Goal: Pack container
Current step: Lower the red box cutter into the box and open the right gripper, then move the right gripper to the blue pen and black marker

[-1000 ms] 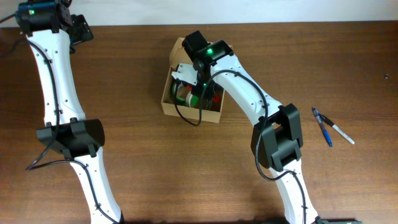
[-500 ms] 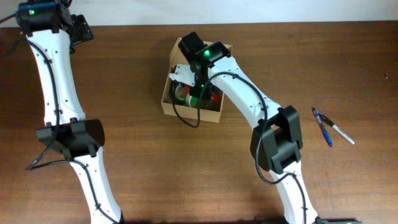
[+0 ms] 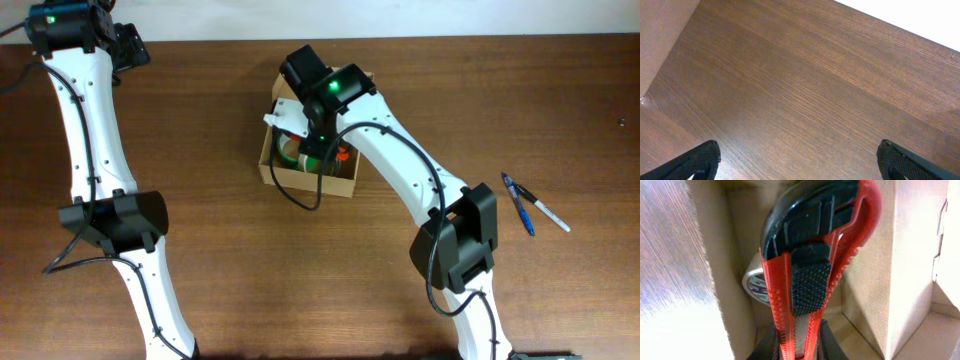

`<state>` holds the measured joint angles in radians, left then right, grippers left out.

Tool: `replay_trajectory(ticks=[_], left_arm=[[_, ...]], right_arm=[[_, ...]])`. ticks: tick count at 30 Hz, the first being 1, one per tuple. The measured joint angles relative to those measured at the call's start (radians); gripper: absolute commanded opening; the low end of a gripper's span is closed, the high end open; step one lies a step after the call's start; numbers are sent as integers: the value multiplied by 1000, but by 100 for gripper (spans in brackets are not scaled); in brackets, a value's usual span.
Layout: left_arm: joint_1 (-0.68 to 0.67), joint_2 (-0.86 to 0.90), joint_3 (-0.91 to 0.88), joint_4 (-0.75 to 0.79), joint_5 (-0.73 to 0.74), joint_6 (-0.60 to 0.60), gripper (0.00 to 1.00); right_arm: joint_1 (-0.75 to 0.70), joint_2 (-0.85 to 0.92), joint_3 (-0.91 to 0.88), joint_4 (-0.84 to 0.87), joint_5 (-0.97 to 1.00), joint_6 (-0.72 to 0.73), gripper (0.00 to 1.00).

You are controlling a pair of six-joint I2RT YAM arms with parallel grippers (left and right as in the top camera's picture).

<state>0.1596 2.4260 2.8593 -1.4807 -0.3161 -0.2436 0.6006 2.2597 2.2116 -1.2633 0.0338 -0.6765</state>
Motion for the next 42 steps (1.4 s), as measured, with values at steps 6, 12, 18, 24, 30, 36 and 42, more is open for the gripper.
replay_trajectory(ticks=[6, 12, 18, 24, 30, 36, 42], left_arm=[[0, 0, 0, 0, 0, 0, 100], [0, 0, 0, 0, 0, 0, 100], [0, 0, 0, 0, 0, 0, 100], [0, 0, 0, 0, 0, 0, 100], [0, 0, 0, 0, 0, 0, 100], [0, 0, 0, 0, 0, 0, 100], [0, 0, 0, 0, 3, 0, 100]], right_arm=[[8, 0, -1, 0, -36, 3, 14], [8, 0, -3, 1, -44, 4, 15], [8, 0, -3, 11, -12, 11, 20], [-8, -42, -13, 62, 94, 92, 44], [-167, -261, -25, 92, 112, 200, 54], [-541, -532, -188, 168, 105, 259, 61], [-818, -548, -484, 187, 43, 256, 59]])
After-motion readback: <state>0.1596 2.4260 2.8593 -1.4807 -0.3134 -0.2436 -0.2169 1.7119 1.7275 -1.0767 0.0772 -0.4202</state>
